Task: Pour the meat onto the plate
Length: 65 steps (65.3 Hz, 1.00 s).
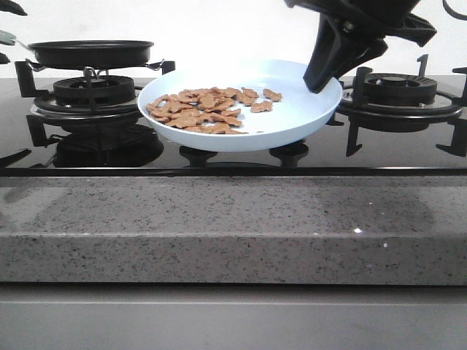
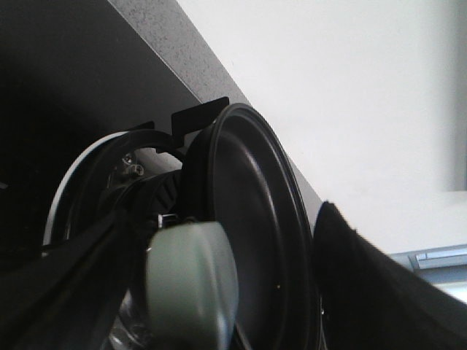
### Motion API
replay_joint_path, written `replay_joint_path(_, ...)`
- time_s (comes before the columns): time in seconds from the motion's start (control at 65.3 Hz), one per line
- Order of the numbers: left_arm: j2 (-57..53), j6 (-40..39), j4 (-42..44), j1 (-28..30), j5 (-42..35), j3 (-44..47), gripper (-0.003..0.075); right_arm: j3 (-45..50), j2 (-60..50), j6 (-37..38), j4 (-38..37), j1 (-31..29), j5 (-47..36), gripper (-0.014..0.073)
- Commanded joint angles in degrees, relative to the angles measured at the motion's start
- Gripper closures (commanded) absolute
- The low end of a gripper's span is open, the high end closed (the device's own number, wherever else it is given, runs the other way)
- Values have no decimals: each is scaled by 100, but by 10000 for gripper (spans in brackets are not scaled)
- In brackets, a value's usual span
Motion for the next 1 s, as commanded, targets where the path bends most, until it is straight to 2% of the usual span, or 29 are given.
replay_joint_path(0.0,-326,-51,-155,144,425,-248,213,-134,-234,-49,147,1,-257,707)
replay_joint_path(0.23,-435,-347,345,577,819,-274,213,-134,-234,-49,147,1,-257,707)
replay_joint_path(0.429,-983,-449,922,982,748,-274,213,-134,-234,-49,147,1,-257,707)
replay_joint_path(0.551,-1534,-490,1449,1031,593,-274,213,-134,-234,-49,147,1,-257,707)
replay_joint_path(0.674,-2141,-705,2232,730,291,-274,219,-134,-234,-49,147,1,-257,707)
replay_joint_path(0.766,-2596,-1035,3144,310,-45,-274,219,-134,-234,-49,147,1,-257,707)
replay_joint_path(0.888,-3239,-1833,4889,-499,-440,-274,219,-134,-234,-49,147,1,-257,707)
replay_joint_path(0.98,-3667,-2339,5884,-996,-653,-112,219,-134,-234,-49,147,1,-257,707)
